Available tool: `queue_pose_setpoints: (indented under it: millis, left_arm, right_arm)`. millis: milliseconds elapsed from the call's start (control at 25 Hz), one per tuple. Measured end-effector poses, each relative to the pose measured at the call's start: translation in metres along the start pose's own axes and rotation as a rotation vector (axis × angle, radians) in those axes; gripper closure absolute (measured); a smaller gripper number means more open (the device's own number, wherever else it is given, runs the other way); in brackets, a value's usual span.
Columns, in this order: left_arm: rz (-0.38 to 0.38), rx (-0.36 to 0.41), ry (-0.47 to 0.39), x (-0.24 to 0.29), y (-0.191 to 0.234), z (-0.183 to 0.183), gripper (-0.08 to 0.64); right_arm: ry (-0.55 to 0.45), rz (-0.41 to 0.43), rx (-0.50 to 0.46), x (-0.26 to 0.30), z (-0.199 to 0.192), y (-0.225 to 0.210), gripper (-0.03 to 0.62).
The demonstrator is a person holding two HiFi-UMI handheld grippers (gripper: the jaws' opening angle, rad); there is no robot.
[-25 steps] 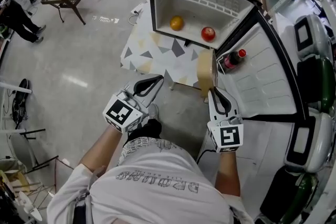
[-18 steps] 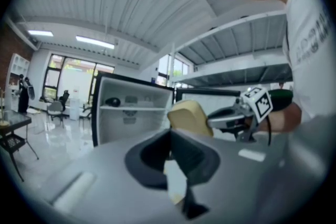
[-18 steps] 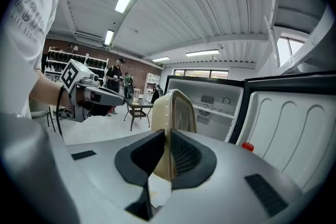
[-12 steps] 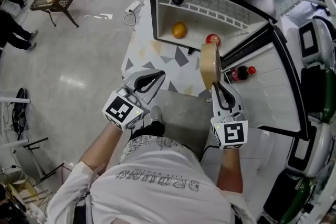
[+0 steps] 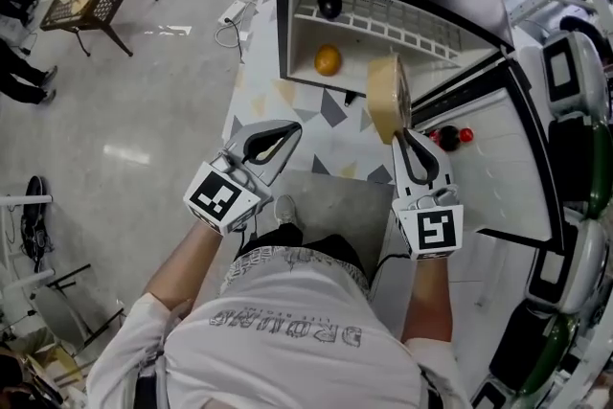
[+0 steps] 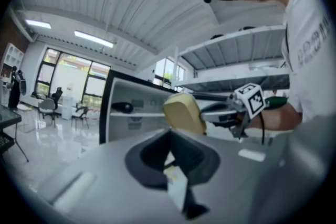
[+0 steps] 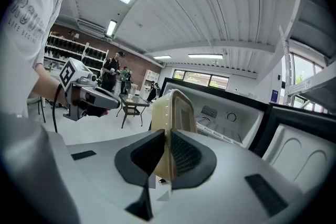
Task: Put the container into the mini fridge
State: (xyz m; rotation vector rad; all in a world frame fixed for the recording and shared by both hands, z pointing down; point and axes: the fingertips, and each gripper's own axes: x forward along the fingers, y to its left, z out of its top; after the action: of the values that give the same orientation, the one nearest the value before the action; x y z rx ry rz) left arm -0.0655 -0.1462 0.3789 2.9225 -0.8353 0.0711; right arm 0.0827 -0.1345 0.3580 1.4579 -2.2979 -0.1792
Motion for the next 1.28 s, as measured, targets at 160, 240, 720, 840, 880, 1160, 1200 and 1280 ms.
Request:
queue_pose_setpoints:
  millis: [160,240,720,840,880,1160,1200,1280]
  left_arm:
    - [-0.01,0.003,-0.009,0.003,0.006,0.005,0.552]
    - [-0.018,0.005,-0.015,0.006,0.007,0.007,0.552]
    - [0.013,-0.005,-0.062,0.032,0.024,0.024,0.552]
    - [0.017,-0.008,-0.073,0.038,0.024,0.028,0.552]
    - [0.018,-0.011,-0.076,0.039,0.025,0.029,0.552]
    - [0.033,-0.027,-0.095,0.044,0.031,0.029,0.552]
    - [0.035,-0.028,-0.097,0.045,0.032,0.029,0.552]
    - [0.038,-0.03,-0.101,0.045,0.033,0.029,0.552]
  right_arm:
    - [-0.005,-0.006,-0.033,0.011,0.008,-0.008,0.558]
    - [-0.007,-0.01,-0.051,0.016,0.012,-0.013,0.558]
    - [0.045,0.043,-0.304,0.049,0.033,-0.037,0.558]
    - [0.081,0.057,-0.37,0.054,0.033,-0.042,0.558]
    - [0.09,0.062,-0.388,0.056,0.033,-0.043,0.558]
    - [0.128,0.092,-0.474,0.067,0.035,-0.051,0.558]
    - [0.128,0.095,-0.48,0.068,0.037,-0.052,0.558]
    - [0.136,0.101,-0.493,0.069,0.04,-0.053,0.558]
